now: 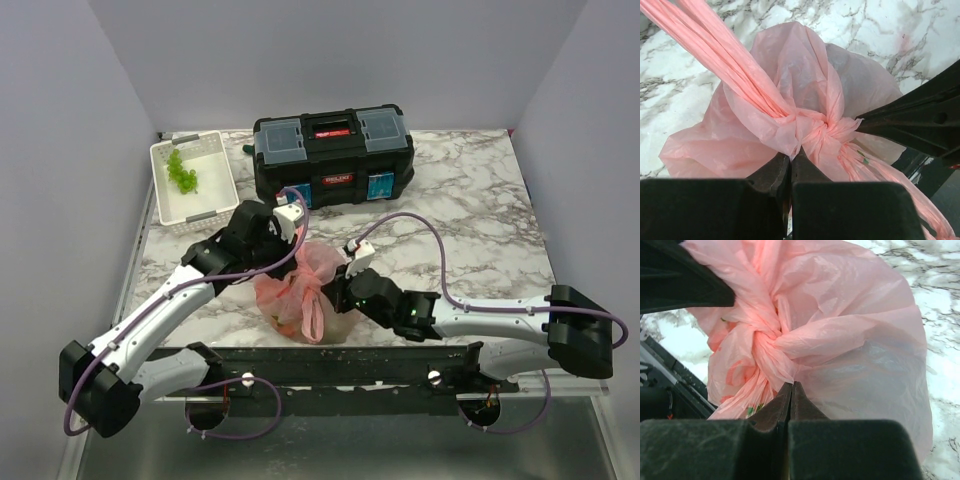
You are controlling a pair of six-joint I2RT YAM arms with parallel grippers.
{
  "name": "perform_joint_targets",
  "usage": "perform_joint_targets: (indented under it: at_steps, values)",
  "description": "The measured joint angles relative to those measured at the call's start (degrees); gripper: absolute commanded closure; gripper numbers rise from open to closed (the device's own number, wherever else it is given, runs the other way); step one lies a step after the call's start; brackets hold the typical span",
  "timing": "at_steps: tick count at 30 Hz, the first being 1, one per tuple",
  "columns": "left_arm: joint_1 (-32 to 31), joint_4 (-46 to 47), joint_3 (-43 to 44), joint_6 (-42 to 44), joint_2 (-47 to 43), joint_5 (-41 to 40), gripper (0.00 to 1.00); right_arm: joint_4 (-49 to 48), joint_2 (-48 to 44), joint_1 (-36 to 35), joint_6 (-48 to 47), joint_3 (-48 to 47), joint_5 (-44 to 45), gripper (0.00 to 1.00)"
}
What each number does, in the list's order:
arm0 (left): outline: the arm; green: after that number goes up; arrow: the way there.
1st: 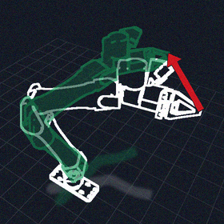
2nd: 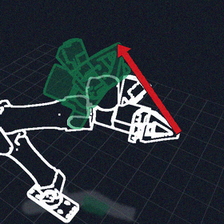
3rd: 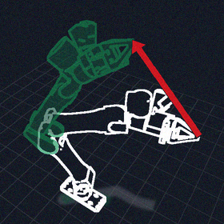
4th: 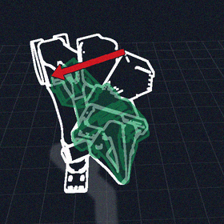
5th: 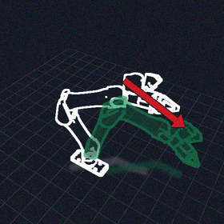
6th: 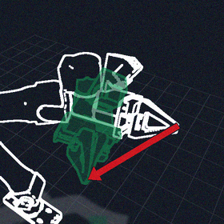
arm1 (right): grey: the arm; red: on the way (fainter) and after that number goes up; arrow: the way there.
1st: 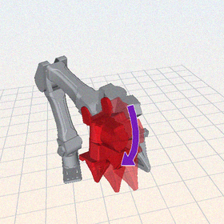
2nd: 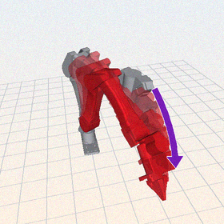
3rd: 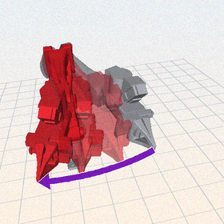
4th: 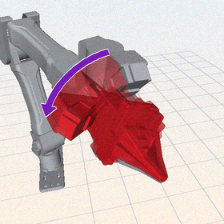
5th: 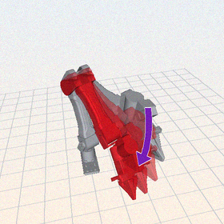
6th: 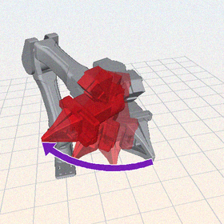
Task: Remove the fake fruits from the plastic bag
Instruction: Untie the plastic bag at the center of the board.
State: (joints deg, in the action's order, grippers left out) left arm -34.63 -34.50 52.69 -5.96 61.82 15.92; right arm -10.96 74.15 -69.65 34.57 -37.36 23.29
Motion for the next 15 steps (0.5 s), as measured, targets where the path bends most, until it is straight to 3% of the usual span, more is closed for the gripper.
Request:
perform_joint_targets:
  at_steps: [9,15]
  values:
    - [0.5,3.0,-3.0,-1.3,-7.9,-7.4,1.0,1.4,-3.7,0.0,7.1,3.9,10.1,0.99]
    - [1.7,5.8,-5.0,-1.6,-12.8,-7.9,1.0,3.8,-8.0,0.0,8.4,5.3,13.7,0.98]
